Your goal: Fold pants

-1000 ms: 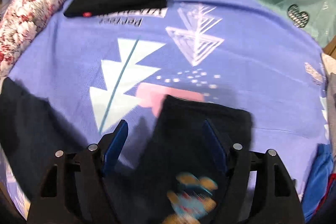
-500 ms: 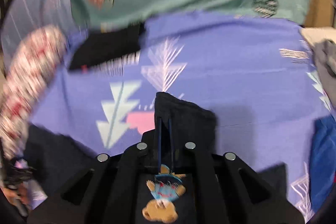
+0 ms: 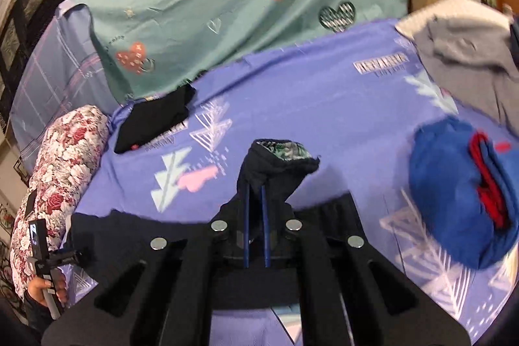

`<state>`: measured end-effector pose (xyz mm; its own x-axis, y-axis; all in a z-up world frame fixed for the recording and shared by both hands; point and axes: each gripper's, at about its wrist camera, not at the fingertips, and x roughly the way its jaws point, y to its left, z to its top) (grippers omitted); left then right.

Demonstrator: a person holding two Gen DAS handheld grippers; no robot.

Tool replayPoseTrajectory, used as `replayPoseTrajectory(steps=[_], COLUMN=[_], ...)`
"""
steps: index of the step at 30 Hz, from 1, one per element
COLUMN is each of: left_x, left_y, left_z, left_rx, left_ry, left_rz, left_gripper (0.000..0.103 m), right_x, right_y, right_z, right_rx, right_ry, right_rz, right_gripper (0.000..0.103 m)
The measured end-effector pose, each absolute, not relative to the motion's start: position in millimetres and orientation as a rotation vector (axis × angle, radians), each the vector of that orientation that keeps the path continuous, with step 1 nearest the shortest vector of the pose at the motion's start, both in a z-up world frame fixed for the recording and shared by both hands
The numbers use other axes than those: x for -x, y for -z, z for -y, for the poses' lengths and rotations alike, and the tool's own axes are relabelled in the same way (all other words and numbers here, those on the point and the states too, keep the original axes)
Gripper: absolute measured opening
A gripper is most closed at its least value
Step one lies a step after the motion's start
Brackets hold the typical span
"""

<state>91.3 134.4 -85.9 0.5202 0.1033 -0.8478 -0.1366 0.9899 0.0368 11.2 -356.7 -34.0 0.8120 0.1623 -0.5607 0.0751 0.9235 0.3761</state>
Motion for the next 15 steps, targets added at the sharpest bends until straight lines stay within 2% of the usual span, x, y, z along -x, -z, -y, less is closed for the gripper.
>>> replayPoseTrajectory(steps=[7,10,11,12,14,15], left_x=[-91.4,-91.3,-91.1,-91.0,-90.3,-90.0], left_y=[86.7,87.1,87.1,86.9,86.4,86.1], left_z=[-133.5,-133.2,-132.8,-132.6,-133.1,-133.3], left_rx=[0.024,0.013,0.008,0.005,0.005,0.006], left_ry=[-0.151,-0.156,-0.157,-0.156,-0.155,-0.154], left_rz=[-1.015,-1.015,-1.015,-1.015,-1.016,-1.016], left_gripper=[0.097,0.097,0.097,0.097,0.097,0.097], right_x=[9.7,13.0,14.3,17.3,22.8,25.4], right_y=[90.3,113.6,116.0,114.3,104.8,96.2], right_z=[377.5,380.5,382.3,384.8,389.2,390.8], right_rx=[-0.466,-0.472,-0.474,-0.475,-0.458,-0.427], right_ry=[0.042,0.073,0.081,0.098,0.138,0.163], right_rz=[-0.768,-0.864,-0.871,-0.862,-0.818,-0.788], right_gripper=[0.006,0.012,0.017,0.034,0.059,0.06])
